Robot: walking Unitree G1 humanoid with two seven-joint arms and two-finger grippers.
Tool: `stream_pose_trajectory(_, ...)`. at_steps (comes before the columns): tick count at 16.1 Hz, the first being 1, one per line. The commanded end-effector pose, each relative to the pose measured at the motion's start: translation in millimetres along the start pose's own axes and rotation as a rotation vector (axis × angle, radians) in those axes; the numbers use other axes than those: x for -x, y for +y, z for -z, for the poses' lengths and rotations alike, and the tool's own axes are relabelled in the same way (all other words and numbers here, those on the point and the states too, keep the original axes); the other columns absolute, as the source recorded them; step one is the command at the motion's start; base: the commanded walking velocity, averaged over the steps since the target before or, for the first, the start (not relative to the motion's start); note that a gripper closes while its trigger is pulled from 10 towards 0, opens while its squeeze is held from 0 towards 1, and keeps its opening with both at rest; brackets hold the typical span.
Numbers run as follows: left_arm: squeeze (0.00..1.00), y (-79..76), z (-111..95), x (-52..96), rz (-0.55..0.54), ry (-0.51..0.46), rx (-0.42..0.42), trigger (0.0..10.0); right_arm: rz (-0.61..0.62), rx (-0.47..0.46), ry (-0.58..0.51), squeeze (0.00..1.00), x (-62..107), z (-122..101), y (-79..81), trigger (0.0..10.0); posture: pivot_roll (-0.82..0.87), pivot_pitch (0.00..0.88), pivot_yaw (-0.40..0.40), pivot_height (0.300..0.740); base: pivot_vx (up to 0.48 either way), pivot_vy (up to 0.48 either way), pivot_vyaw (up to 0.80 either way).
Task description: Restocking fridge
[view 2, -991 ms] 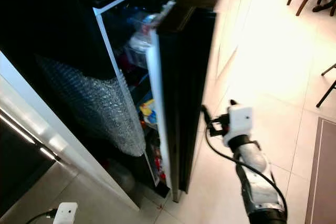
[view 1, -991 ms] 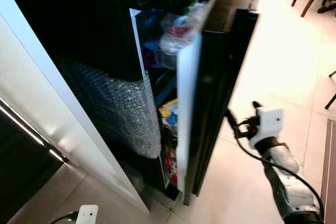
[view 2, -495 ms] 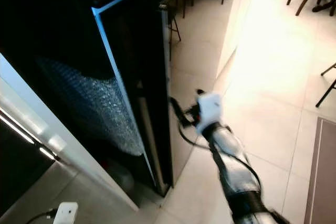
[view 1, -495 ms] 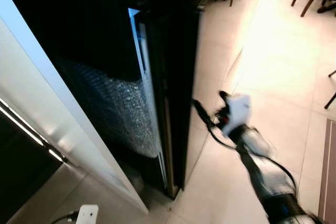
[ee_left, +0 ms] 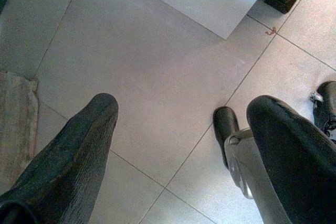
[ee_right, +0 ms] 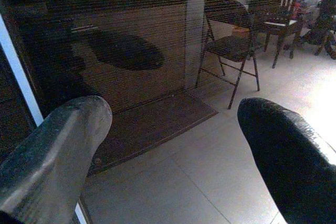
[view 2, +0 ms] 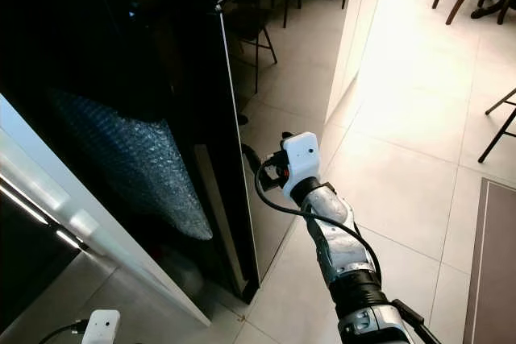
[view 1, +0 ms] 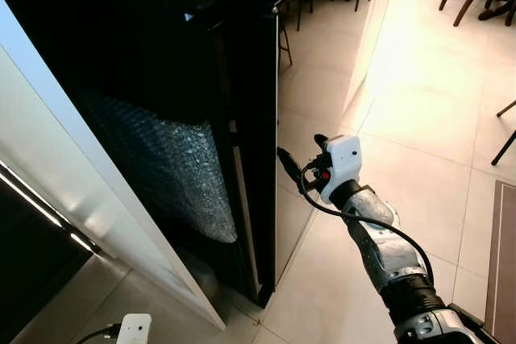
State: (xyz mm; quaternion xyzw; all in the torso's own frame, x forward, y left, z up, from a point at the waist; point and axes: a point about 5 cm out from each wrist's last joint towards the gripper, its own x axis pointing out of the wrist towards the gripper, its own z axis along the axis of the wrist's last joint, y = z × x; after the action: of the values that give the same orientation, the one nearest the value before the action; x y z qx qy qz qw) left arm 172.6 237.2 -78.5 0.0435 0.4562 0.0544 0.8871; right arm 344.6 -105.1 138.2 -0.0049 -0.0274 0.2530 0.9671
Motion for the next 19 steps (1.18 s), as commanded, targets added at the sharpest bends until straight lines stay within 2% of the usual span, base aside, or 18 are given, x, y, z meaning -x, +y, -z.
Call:
stream_pose_trajectory(1,0.0,0.0,8.3,1.3,0.0,0.035,-0.013,10.0,-0.015,0.024,-0.036,0.0,-2.0,-6.4,5.9,10.0,-0.07,0.043,0.057,0.74,0.0,0.0,0.0)
stream_pose_trajectory(4,0.0,-0.3,8.7,1.4,0.002,0.035,-0.013,10.0,0.225,0.043,-0.092,0.0,24.9,-13.5,-28.1,10.0,-0.08,0.052,0.053,0.74,0.0,0.0,0.0)
stream_pose_trajectory(5,0.0,-0.3,9.1,1.5,0.003,0.036,-0.014,10.0,0.433,0.081,-0.147,0.0,52.3,-20.9,-54.8,10.0,-0.09,0.055,0.051,0.74,0.0,0.0,0.0)
stream_pose_trajectory(6,0.0,-0.2,9.2,1.5,0.004,0.037,-0.015,10.0,0.577,0.096,-0.17,0.0,70.8,-23.3,-71.8,10.0,-0.09,0.059,0.052,0.74,0.0,0.0,0.0)
stream_pose_trajectory(7,0.0,0.0,9.2,1.5,0.006,0.039,-0.019,10.0,0.762,0.133,-0.175,0.0,100.0,-22.9,-94.6,10.0,-0.1,0.062,0.053,0.74,0.0,0.0,0.0)
stream_pose_trajectory(8,0.0,0.0,8.9,1.4,0.009,0.04,-0.023,10.0,0.89,0.144,-0.137,0.0,126.1,-14.7,-112.5,10.0,-0.11,0.064,0.055,0.74,0.0,0.0,0.0)
stream_pose_trajectory(9,0.0,-0.2,8.6,1.4,0.011,0.04,-0.026,10.0,0.995,0.089,-0.083,0.0,148.0,0.9,-127.5,10.0,-0.11,0.065,0.055,0.74,0.0,0.0,0.0)
stream_pose_trajectory(10,0.0,-0.3,8.4,1.3,0.012,0.039,-0.026,10.0,1.09,-0.018,0.011,0.0,171.1,30.5,-140.8,10.0,-0.11,0.064,0.054,0.74,0.0,0.0,0.0)
stream_pose_trajectory(11,0.0,-0.5,8.0,1.2,0.013,0.038,-0.025,10.0,1.125,-0.119,0.145,0.0,187.6,63.6,-144.4,10.0,-0.11,0.068,0.052,0.74,0.0,0.0,0.0)
stream_pose_trajectory(13,0.0,-0.1,6.8,1.0,0.014,0.035,-0.027,10.0,1.168,-0.216,0.409,0.0,220.6,119.3,-132.4,10.0,-0.09,0.068,0.057,0.74,0.0,0.0,0.0)
stream_pose_trajectory(14,0.0,0.3,6.5,1.0,0.013,0.033,-0.027,10.0,1.14,-0.276,0.537,0.0,231.4,142.9,-116.3,10.0,-0.08,0.074,0.056,0.74,0.0,0.0,0.0)
stream_pose_trajectory(15,0.0,0.8,6.3,1.0,0.011,0.031,-0.026,10.0,1.033,-0.347,0.725,0.0,242.4,174.5,-83.3,10.0,-0.07,0.076,0.055,0.74,0.0,0.0,0.0)
stream_pose_trajectory(16,0.0,1.1,6.5,1.1,0.01,0.031,-0.026,10.0,0.942,-0.346,0.823,0.0,245.8,187.9,-64.2,10.0,-0.07,0.077,0.051,0.74,0.0,0.0,0.0)
stream_pose_trajectory(17,0.0,1.5,7.0,1.3,0.008,0.032,-0.026,10.0,0.79,-0.321,0.959,0.0,251.3,204.5,-36.3,10.0,-0.05,0.077,0.048,0.74,0.0,0.0,0.0)
stream_pose_trajectory(18,0.0,2.6,8.1,1.6,0.002,0.035,-0.023,10.0,0.732,-0.367,1.019,0.0,257.8,216.0,-13.7,10.0,-0.03,0.08,0.049,0.74,0.0,0.0,0.0)
stream_pose_trajectory(19,0.0,4.0,8.4,1.8,-0.001,0.036,-0.023,10.0,0.749,-0.412,0.996,0.0,254.8,218.4,-5.8,10.0,-0.02,0.082,0.056,0.74,0.0,0.0,0.0)
